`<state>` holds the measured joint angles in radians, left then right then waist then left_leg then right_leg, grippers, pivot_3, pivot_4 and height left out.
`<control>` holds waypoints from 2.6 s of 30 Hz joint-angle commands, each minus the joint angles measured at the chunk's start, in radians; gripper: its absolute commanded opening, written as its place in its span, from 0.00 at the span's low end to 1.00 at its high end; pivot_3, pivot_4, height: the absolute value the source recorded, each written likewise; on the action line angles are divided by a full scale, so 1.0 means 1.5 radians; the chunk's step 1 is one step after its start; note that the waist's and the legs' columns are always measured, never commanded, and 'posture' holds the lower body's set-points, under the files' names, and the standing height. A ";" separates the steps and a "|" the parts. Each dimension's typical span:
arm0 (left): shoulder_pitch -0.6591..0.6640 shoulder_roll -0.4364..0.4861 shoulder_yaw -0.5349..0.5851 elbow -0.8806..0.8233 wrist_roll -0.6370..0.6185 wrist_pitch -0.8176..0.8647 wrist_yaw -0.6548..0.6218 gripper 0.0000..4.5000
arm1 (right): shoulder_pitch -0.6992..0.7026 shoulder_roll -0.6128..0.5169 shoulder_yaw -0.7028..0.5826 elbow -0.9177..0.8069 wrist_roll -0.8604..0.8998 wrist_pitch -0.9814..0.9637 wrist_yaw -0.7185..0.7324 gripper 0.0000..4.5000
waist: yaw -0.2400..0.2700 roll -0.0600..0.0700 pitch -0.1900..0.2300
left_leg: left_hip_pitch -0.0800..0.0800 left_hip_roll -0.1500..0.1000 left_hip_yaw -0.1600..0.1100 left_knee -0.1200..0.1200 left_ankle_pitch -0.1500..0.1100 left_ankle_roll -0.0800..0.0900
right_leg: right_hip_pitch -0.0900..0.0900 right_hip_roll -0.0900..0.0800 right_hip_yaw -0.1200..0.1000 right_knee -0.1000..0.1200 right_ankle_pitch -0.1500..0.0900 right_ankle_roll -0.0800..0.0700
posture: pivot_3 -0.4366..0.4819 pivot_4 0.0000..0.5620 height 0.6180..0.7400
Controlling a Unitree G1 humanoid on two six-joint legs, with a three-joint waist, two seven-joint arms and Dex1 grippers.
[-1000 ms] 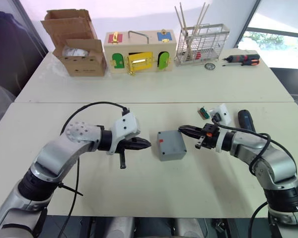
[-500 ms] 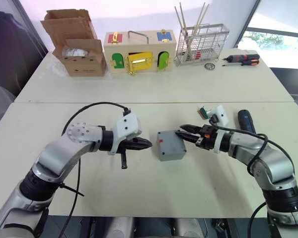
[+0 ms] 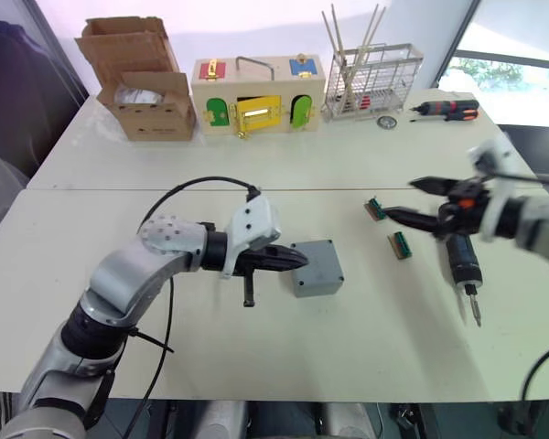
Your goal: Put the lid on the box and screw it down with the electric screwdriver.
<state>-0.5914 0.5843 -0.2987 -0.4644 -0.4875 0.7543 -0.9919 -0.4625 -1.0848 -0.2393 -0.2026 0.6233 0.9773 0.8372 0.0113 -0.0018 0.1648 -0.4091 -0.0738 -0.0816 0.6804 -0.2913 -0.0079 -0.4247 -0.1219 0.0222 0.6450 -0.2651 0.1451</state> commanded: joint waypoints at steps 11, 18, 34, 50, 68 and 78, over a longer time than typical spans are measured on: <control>-0.002 -0.046 -0.086 -0.001 0.071 -0.104 -0.013 0.00 | -0.242 -0.175 0.311 0.323 -0.068 0.290 0.179 0.99 | 0.000 0.001 0.000 | 0.000 0.001 0.001 0.000 -0.002 0.003 | 0.000 0.000 0.000 -0.002 0.000 0.000 | 0.48 0.27 0.92; 0.024 -0.050 -0.089 -0.048 0.077 -0.077 0.020 0.00 | -0.312 -0.138 0.449 0.415 -0.153 0.256 0.252 0.99 | 0.000 0.001 0.000 | 0.000 0.000 0.001 0.000 -0.001 0.002 | 0.000 0.000 0.000 -0.002 0.000 0.000 | 0.48 0.27 0.92; 0.028 -0.040 -0.093 -0.103 0.074 -0.026 0.067 0.00 | -0.390 0.005 0.592 0.700 -0.380 0.100 0.365 0.94 | -0.001 0.001 0.000 | 0.000 0.000 0.001 0.000 0.000 0.000 | 0.000 0.000 0.000 -0.002 0.000 0.000 | 0.48 0.27 0.92; 0.025 -0.039 -0.090 -0.099 0.067 -0.019 0.082 0.00 | -0.352 0.044 0.583 0.765 -0.528 -0.003 0.445 0.41 | 0.002 -0.002 -0.001 | 0.000 0.000 -0.001 0.001 0.000 -0.001 | 0.001 0.000 -0.001 -0.002 0.000 0.000 | 0.48 0.27 0.92; -0.028 -0.015 0.011 0.101 0.031 -0.063 -0.012 0.00 | -0.432 0.206 -0.185 0.330 -0.229 0.144 0.048 0.41 | -0.014 0.006 0.004 | 0.000 0.000 0.001 -0.009 0.002 -0.004 | -0.006 -0.001 -0.001 0.001 0.000 0.000 | 0.48 0.27 0.92; -0.043 0.013 -0.006 0.128 0.060 -0.061 -0.037 0.00 | -0.183 0.570 -0.298 -0.216 -0.020 0.126 -0.169 0.41 | -0.012 0.006 0.004 | 0.000 -0.001 0.000 -0.006 0.004 -0.006 | -0.005 -0.002 -0.001 0.004 0.000 0.000 | 0.48 0.27 0.92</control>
<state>-0.6403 0.6039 -0.3046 -0.2548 -0.4066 0.6697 -1.0482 -0.7481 -0.2423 -0.7119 -0.4075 0.5091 1.2059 0.5840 -0.0065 0.0071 0.1702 -0.4098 -0.0756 -0.0827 0.6717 -0.2859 -0.0166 -0.4317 -0.1248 0.0202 0.6510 -0.2649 0.1453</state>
